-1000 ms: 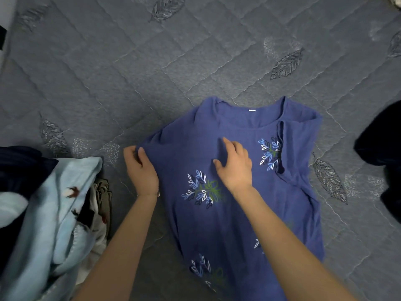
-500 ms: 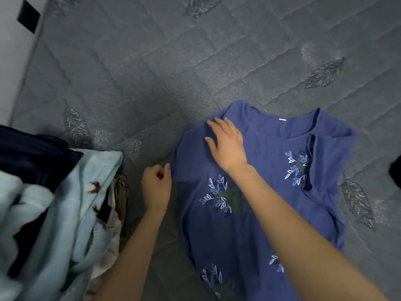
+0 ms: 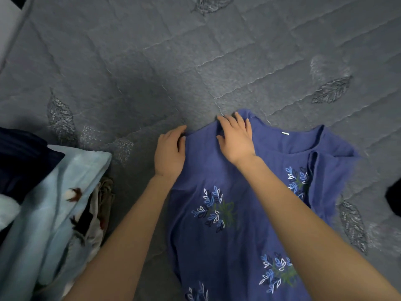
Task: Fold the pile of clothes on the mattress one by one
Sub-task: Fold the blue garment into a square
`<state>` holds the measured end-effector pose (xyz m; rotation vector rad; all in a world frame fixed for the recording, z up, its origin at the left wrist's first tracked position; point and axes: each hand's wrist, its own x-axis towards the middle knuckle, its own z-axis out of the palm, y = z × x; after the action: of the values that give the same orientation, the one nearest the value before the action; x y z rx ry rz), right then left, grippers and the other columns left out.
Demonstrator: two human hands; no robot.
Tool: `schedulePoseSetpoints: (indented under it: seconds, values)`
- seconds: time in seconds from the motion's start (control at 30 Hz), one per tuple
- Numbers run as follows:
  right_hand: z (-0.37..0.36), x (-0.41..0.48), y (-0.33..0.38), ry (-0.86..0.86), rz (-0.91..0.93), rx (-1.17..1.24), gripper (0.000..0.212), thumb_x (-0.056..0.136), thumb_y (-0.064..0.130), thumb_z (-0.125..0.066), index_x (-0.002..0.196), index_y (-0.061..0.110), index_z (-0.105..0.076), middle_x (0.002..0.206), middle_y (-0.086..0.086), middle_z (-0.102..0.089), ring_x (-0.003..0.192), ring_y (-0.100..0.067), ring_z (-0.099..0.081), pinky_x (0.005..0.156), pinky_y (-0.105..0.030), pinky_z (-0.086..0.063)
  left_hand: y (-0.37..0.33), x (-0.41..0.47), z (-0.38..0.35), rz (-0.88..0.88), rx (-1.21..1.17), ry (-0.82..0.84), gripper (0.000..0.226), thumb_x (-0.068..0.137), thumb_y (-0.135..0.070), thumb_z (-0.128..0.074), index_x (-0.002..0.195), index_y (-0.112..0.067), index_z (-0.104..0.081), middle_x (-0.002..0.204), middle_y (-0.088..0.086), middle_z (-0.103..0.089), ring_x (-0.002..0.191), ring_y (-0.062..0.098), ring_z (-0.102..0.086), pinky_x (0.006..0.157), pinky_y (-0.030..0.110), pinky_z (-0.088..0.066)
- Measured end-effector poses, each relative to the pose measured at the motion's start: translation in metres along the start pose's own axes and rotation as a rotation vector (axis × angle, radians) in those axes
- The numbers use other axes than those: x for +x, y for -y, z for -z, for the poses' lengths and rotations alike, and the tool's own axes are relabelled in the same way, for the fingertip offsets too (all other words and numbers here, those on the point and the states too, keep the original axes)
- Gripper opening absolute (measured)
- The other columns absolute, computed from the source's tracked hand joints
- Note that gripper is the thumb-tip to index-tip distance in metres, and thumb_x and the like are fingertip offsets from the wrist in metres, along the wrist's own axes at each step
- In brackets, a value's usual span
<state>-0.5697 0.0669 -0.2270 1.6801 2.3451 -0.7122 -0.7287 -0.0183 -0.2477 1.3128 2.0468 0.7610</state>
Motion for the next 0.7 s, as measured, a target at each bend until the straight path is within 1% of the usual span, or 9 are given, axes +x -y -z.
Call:
schedulePoseSetpoints:
  seconds: [0.03,0.17,0.23,0.3,0.33,0.4,0.47,0.6,0.7]
  values:
    - [-0.001,0.000,-0.002,0.006,-0.006,0.004,0.056,0.096,0.018,-0.048,0.149,0.020,-0.030,0.150,-0.003,-0.034,0.145,-0.024,-0.014,0.119,-0.045,0.001,-0.004,0.005,-0.002,0.036,-0.040,-0.004,0.033,0.095,-0.007,-0.051,0.127,-0.006,-0.059,0.118,0.012,-0.065,0.107,0.029,-0.059,0.095,0.038,-0.046]
    - [0.001,0.004,-0.009,-0.069,-0.026,-0.001,0.051,0.097,0.015,-0.045,0.147,0.015,-0.035,0.138,-0.008,-0.041,0.133,-0.028,-0.029,0.117,-0.042,-0.009,-0.013,0.019,-0.004,0.123,-0.022,0.064,0.029,0.094,-0.015,-0.058,0.122,-0.008,-0.062,0.103,0.010,-0.066,0.094,0.021,-0.060,0.079,0.025,-0.043]
    - [0.001,0.005,-0.013,-0.122,-0.048,-0.019,0.051,0.094,0.007,-0.043,0.145,0.014,-0.038,0.133,-0.010,-0.042,0.128,-0.031,-0.032,0.112,-0.038,-0.014,-0.013,0.022,-0.007,0.118,0.033,0.140,0.028,0.091,-0.015,-0.061,0.119,-0.008,-0.062,0.095,0.008,-0.062,0.088,0.019,-0.056,0.075,0.027,-0.042]
    - [-0.002,0.005,-0.019,-0.172,-0.050,-0.005,0.052,0.088,-0.001,-0.043,0.138,0.013,-0.047,0.127,-0.011,-0.045,0.120,-0.032,-0.036,0.105,-0.035,-0.019,-0.010,0.018,-0.010,0.108,0.059,0.176,0.009,0.091,-0.013,-0.060,0.099,-0.009,-0.061,0.082,0.003,-0.055,0.076,0.017,-0.051,0.066,0.030,-0.040]
    - [-0.004,0.006,-0.023,-0.196,-0.054,0.015,0.049,0.087,-0.002,-0.044,0.133,0.012,-0.053,0.123,-0.012,-0.046,0.117,-0.032,-0.037,0.101,-0.034,-0.021,-0.010,0.015,-0.011,0.101,0.062,0.174,0.005,0.092,-0.013,-0.058,0.088,-0.011,-0.056,0.076,0.000,-0.050,0.070,0.014,-0.046,0.061,0.027,-0.036]
    - [-0.007,0.006,-0.028,-0.260,-0.086,0.067,0.036,0.086,-0.001,-0.047,0.118,0.010,-0.062,0.118,-0.012,-0.049,0.111,-0.033,-0.040,0.092,-0.032,-0.023,-0.009,0.008,-0.013,0.083,0.021,0.110,0.013,0.094,-0.012,-0.055,0.081,-0.013,-0.049,0.075,-0.004,-0.045,0.067,0.009,-0.041,0.057,0.017,-0.031]
    - [-0.004,0.007,-0.029,-0.316,-0.127,0.125,0.026,0.085,0.001,-0.051,0.105,0.009,-0.066,0.115,-0.011,-0.052,0.109,-0.033,-0.043,0.086,-0.031,-0.023,-0.010,0.006,-0.008,0.129,-0.127,-0.034,0.013,0.094,-0.011,-0.054,0.083,-0.014,-0.049,0.079,-0.003,-0.049,0.072,0.009,-0.045,0.063,0.012,-0.034]
    - [0.011,0.015,-0.023,-0.381,-0.142,0.191,0.021,0.086,0.005,-0.053,0.100,0.013,-0.067,0.111,-0.007,-0.057,0.104,-0.028,-0.046,0.082,-0.029,-0.023,-0.017,0.021,0.012,0.316,-0.385,-0.263,0.008,0.099,-0.012,-0.048,0.093,-0.011,-0.044,0.077,-0.011,-0.046,0.066,-0.007,-0.048,0.066,0.009,-0.035]
    - [0.020,0.026,-0.016,-0.459,-0.127,0.331,0.016,0.089,0.005,-0.054,0.096,0.012,-0.067,0.101,-0.006,-0.062,0.095,-0.026,-0.055,0.086,-0.033,-0.034,-0.024,0.037,0.028,0.308,-0.425,-0.377,0.009,0.101,-0.012,-0.045,0.094,-0.008,-0.041,0.076,-0.009,-0.043,0.061,-0.014,-0.046,0.066,0.008,-0.037]
